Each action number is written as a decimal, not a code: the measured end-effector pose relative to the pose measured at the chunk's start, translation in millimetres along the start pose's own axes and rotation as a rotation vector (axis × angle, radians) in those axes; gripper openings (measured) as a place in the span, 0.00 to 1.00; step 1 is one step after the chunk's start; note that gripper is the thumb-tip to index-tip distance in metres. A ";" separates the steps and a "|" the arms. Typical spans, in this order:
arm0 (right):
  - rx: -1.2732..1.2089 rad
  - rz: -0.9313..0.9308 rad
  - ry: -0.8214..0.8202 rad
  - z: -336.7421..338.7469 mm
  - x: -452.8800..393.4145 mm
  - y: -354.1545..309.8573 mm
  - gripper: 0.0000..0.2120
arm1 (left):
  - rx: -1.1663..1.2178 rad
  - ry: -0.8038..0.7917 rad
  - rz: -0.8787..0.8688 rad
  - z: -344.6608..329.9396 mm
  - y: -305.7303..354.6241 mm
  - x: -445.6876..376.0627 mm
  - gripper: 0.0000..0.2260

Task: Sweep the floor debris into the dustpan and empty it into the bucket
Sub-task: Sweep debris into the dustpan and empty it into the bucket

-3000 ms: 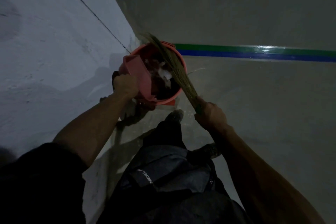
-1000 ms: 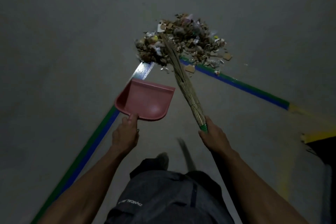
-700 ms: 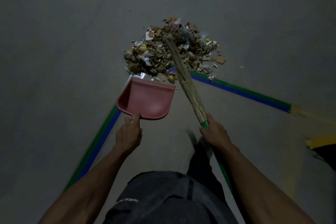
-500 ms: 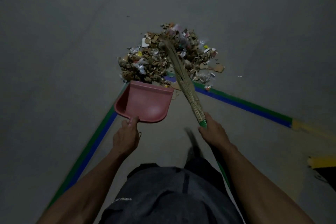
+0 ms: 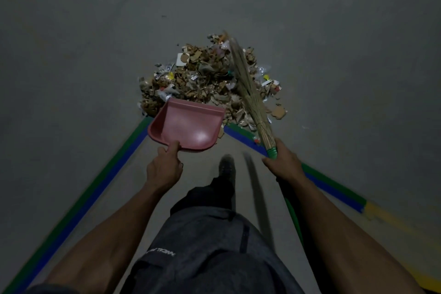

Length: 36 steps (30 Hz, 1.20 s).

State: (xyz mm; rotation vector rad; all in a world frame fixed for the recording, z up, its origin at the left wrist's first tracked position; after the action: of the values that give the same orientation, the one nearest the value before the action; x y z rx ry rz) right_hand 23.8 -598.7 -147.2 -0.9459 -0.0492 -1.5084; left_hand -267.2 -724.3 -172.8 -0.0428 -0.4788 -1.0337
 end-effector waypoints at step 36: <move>0.485 0.416 -0.583 32.3 -306.8 -270.6 0.25 | 0.061 -0.151 0.684 57.9 13.7 -161.2 0.22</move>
State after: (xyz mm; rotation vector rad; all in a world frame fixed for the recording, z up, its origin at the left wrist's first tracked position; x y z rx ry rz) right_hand -229.0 -276.2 -168.1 -0.8970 -0.5779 -0.7503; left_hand -344.1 -571.0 -183.1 -0.2164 -0.5779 -0.3452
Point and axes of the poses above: each hand's wrist, its own x-axis away from the middle knuckle, its own z-axis out of the back of the hand, y = z × x, the point moved 1 cm from there along -x, towards the middle knuckle, and after that the axes turned 5 degrees about -x, right-handed, at the moved point
